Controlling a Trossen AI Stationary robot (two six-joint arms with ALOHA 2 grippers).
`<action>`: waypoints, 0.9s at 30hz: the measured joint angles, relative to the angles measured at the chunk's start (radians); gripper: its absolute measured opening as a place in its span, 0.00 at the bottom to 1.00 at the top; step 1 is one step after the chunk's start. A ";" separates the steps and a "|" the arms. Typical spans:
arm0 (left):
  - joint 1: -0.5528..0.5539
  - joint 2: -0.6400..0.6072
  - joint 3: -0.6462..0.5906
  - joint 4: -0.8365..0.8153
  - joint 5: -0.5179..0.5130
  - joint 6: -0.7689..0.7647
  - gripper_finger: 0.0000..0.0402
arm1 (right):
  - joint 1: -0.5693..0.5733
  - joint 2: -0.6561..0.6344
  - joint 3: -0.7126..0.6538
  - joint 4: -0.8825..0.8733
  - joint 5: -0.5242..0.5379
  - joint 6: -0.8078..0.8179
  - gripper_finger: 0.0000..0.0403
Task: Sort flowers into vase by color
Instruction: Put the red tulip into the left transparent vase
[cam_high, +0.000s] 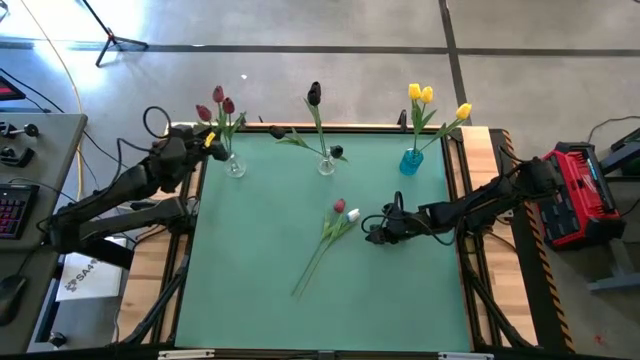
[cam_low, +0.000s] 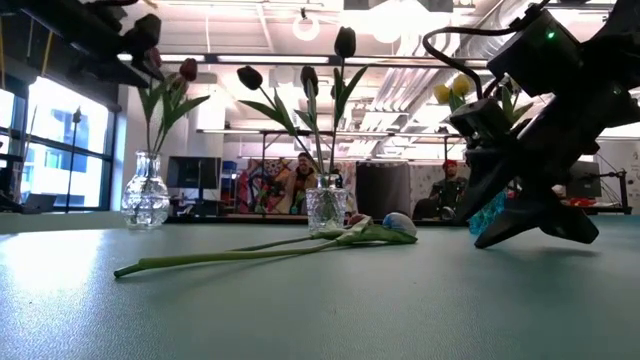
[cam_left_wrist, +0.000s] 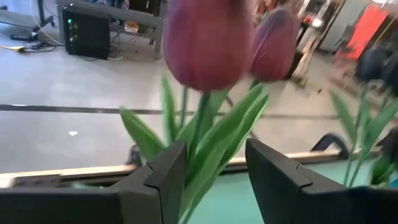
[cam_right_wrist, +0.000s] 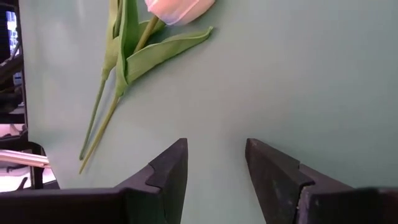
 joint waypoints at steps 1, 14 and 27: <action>0.000 -0.005 0.011 -0.040 -0.001 0.007 0.38 | 0.000 0.000 0.000 0.000 0.011 -0.005 0.39; 0.000 -0.013 0.087 -0.173 0.073 -0.055 0.35 | -0.012 0.000 0.000 -0.016 0.094 -0.052 0.39; -0.050 -0.015 0.224 -0.282 0.227 -0.026 0.32 | -0.046 -0.001 0.000 0.008 0.070 -0.130 0.39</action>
